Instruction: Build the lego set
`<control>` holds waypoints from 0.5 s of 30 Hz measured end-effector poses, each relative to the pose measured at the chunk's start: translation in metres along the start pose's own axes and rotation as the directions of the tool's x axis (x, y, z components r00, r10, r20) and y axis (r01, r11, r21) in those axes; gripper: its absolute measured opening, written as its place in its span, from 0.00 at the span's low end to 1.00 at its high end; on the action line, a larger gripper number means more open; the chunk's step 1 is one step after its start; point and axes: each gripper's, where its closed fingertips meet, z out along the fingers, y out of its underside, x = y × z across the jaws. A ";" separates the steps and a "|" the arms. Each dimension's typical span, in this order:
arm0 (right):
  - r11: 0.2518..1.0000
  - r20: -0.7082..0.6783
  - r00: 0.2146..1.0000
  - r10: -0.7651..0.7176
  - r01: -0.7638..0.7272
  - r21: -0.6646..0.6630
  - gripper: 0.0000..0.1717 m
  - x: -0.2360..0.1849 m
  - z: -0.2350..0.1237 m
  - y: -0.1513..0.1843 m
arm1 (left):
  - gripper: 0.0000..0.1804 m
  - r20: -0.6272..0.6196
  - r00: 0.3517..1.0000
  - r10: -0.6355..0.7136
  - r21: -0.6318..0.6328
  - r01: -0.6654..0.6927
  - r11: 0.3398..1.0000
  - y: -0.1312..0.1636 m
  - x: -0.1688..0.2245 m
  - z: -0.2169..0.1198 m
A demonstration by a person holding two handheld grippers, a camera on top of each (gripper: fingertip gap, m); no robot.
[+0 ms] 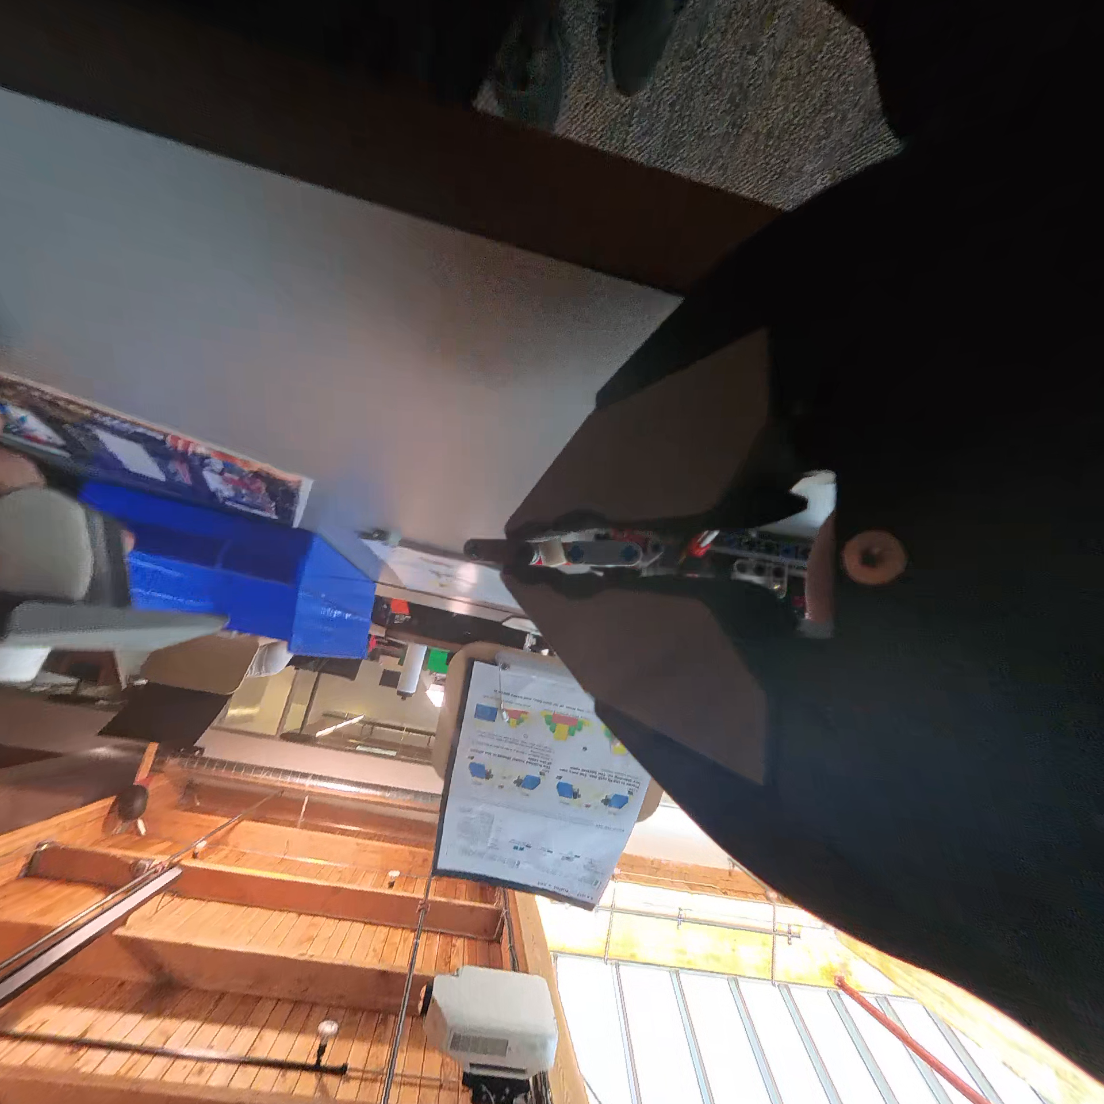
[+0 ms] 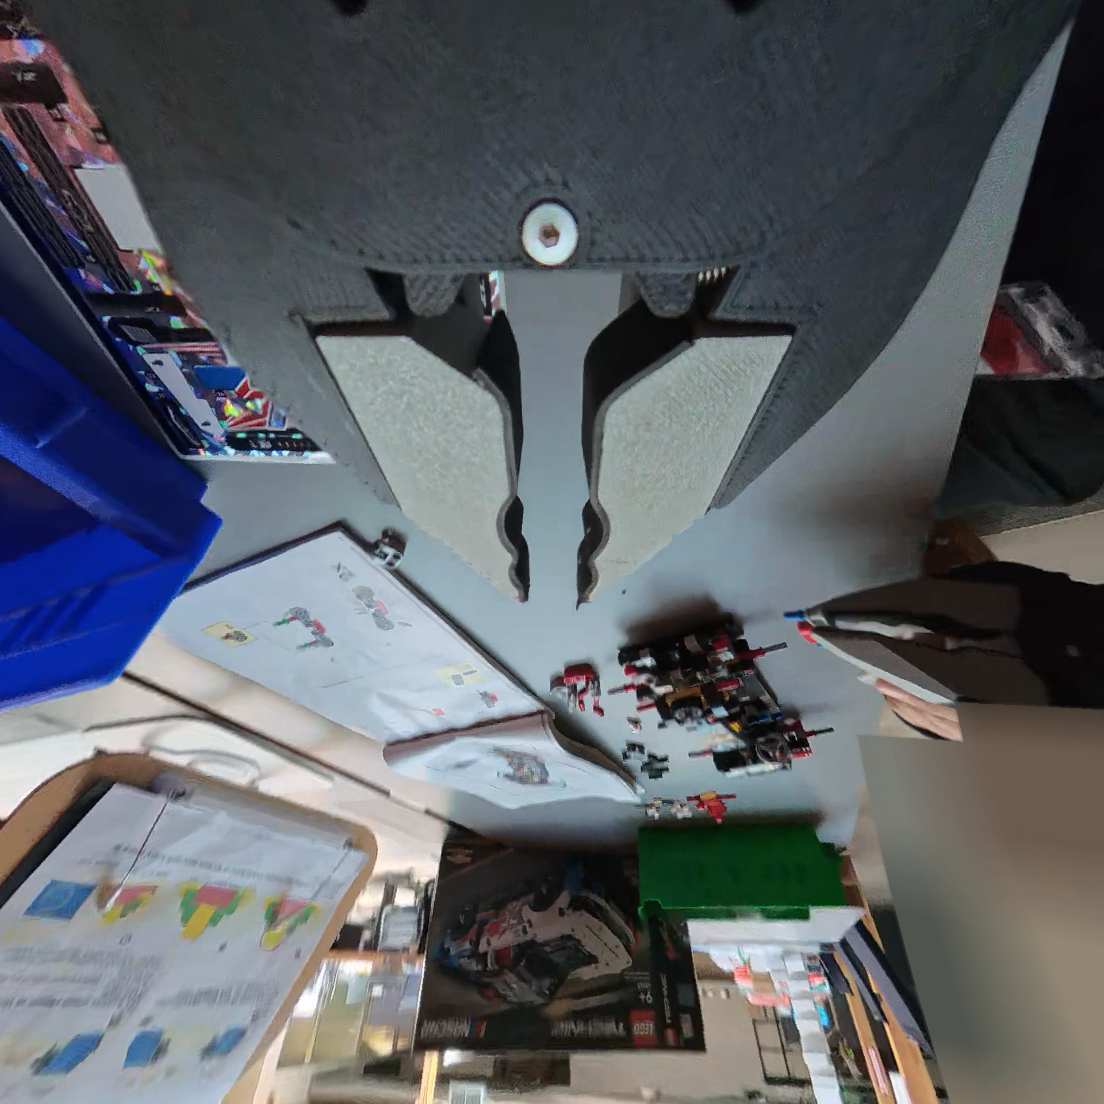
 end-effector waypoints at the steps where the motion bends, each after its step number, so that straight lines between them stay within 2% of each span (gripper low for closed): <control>1: 0.998 -0.007 1.000 -0.018 0.019 0.057 0.06 0.000 -0.003 -0.007 | 0.03 -0.006 1.000 -0.001 -0.010 0.001 1.000 0.005 0.002 0.002; 4: 0.981 -0.065 0.996 -0.058 0.069 0.184 0.05 0.006 -0.013 -0.023 | 0.03 -0.002 0.994 -0.108 0.023 0.108 0.994 0.004 -0.004 0.006; 11: 0.949 -0.179 0.950 -0.255 0.282 0.140 0.07 0.011 -0.011 -0.021 | 0.02 0.133 0.977 -0.168 0.124 0.152 0.981 0.005 -0.031 0.005; 13: 0.946 -0.214 0.941 -0.261 0.294 0.139 0.07 0.016 -0.012 -0.022 | 0.02 0.192 0.955 -0.228 0.135 0.204 0.970 0.014 -0.046 0.000; 15: 0.948 -0.232 0.942 -0.243 0.281 0.150 0.07 0.021 -0.015 -0.024 | 0.02 0.225 0.911 -0.344 0.150 0.317 0.937 0.025 -0.063 -0.010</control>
